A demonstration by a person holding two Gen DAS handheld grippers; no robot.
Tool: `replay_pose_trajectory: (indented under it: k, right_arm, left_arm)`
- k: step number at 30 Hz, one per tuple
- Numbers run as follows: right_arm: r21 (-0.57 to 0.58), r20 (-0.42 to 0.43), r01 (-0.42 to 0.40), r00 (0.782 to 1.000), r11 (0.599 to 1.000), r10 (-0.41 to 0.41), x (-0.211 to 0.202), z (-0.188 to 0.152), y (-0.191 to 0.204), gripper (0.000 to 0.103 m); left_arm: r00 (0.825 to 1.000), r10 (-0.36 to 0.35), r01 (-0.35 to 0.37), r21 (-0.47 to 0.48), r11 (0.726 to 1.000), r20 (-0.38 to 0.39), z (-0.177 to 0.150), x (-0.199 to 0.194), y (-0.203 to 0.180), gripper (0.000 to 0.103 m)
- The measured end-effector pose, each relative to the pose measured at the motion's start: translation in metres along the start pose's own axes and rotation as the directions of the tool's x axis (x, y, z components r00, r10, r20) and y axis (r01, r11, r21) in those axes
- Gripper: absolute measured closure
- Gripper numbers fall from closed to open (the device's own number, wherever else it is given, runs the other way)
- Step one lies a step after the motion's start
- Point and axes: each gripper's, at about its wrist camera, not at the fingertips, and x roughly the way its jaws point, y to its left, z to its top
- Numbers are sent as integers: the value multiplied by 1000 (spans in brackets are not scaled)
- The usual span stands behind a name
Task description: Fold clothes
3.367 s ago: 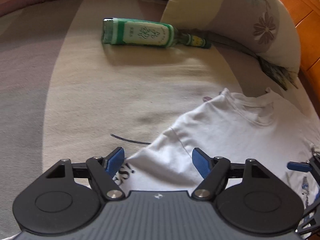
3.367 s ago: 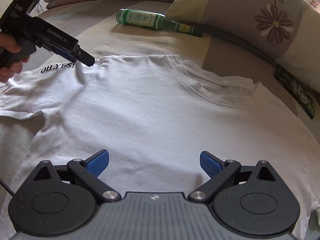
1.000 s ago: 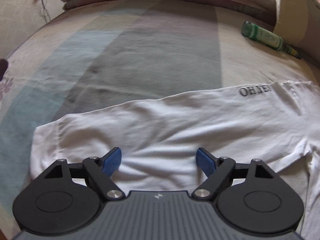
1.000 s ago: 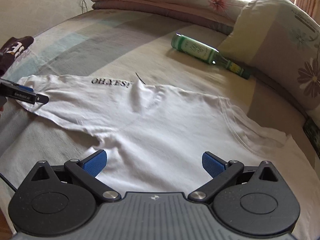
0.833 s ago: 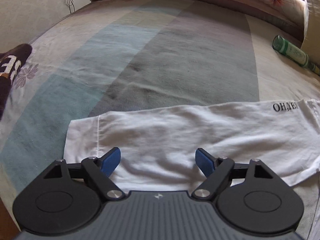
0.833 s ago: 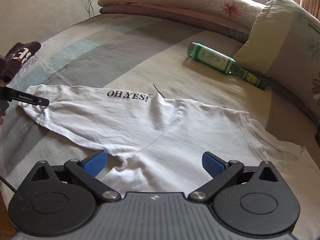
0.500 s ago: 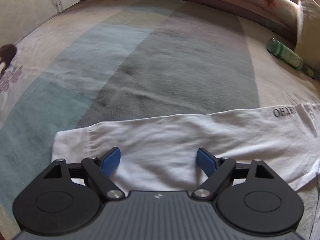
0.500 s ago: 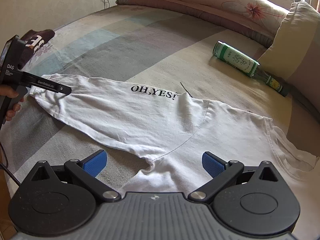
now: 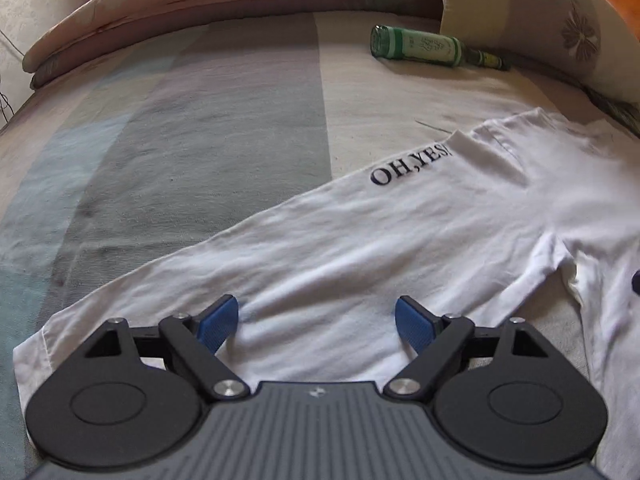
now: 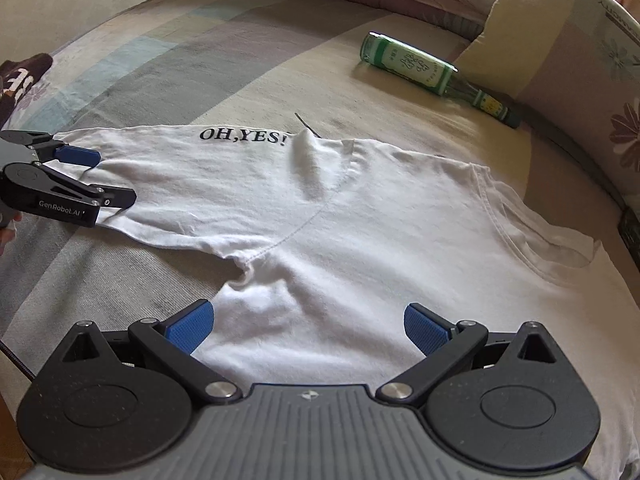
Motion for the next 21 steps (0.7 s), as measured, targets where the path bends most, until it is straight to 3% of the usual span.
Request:
replay_pose_trajectory:
  k: [2,6,11,14,19,21]
  right_arm:
    - [1,-13,17,1000,1000,-17,-2,-9,-6,0]
    - [60,-45,60,997,996,-57,-6,-32,-25,0]
    - [114,-62,76,996,991,-70,-18,-59,-47,0]
    - [77,-58,88,995,993,-84,-30,-77,-62,0]
    - [39,-61,153,987,987,-151,-52,-115,-103,0]
    - [50,-60,175,983,983,-172,-59,-132,-123,0]
  left_arm:
    - [1000,27,-28,-48,998,-16,-3,-1,13,14]
    - [996,82,-82,-8,997,-41,12,-13,12,19]
    - [994,-105,102,118,988,21,40,-25,-48,18]
    - [973,-230,221,210,953,23,51,-21,-106,18]
    - [942,-336,316,348,883,-4,45,-22,-197,18]
    - [938,-345,326,390,861,-20,36,-23,-222,18]
